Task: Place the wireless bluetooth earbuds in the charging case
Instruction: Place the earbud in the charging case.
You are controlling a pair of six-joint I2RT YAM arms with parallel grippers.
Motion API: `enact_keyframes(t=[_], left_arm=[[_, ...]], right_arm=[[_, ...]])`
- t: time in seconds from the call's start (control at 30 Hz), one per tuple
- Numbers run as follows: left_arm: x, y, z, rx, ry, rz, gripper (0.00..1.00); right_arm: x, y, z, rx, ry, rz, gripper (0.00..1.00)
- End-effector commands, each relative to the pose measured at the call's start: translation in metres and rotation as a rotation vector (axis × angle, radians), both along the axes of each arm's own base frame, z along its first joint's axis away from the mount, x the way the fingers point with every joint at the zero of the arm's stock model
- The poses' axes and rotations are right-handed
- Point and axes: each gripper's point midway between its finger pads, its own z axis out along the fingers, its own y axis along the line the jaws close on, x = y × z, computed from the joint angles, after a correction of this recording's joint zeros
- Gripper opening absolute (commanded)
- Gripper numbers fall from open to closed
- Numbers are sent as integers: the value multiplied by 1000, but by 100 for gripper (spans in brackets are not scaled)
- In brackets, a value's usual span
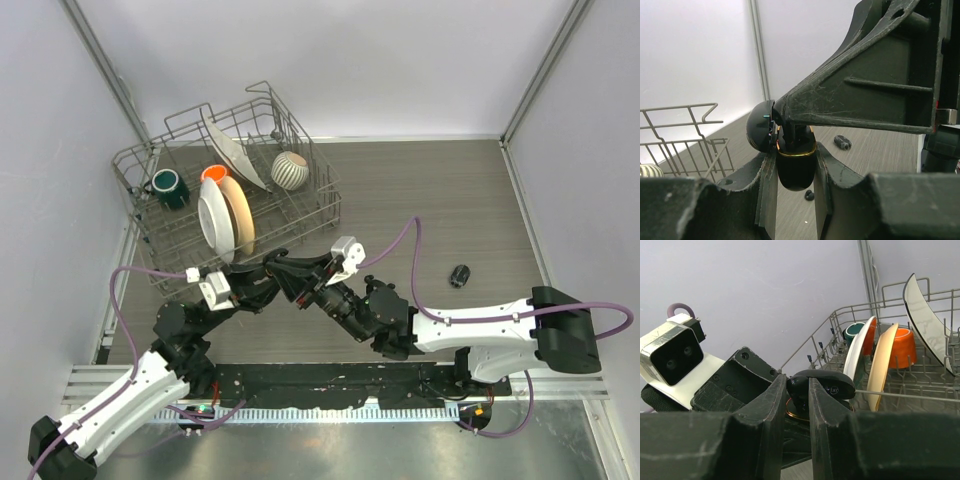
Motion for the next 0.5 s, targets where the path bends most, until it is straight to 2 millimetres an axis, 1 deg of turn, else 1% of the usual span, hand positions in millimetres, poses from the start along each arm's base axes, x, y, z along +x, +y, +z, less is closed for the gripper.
enact_keyframes(t=[0.0,0.17,0.27,0.37,0.4,0.47], left_arm=[[-11,13,40,-100,-114,16,0],[-11,13,38,-90,-112,17,0],[-10,12,38,-89,-110,17,0],[-11,12,39,-88,-114,15,0],[-10,12,38,-86,-112,15,0],[-10,11,38,-85,-110,15,0]], right_arm=[[7,-8,2,-60,-12,-66,1],[10,-10,-1,-106,-11,-83,1],[9,-10,-1,-121,-21,-77,4],[8,-10,-1,-123,-25,-74,8],[8,-10,-1,-126,-25,-72,13],[8,-11,0,-129,-24,-75,16]])
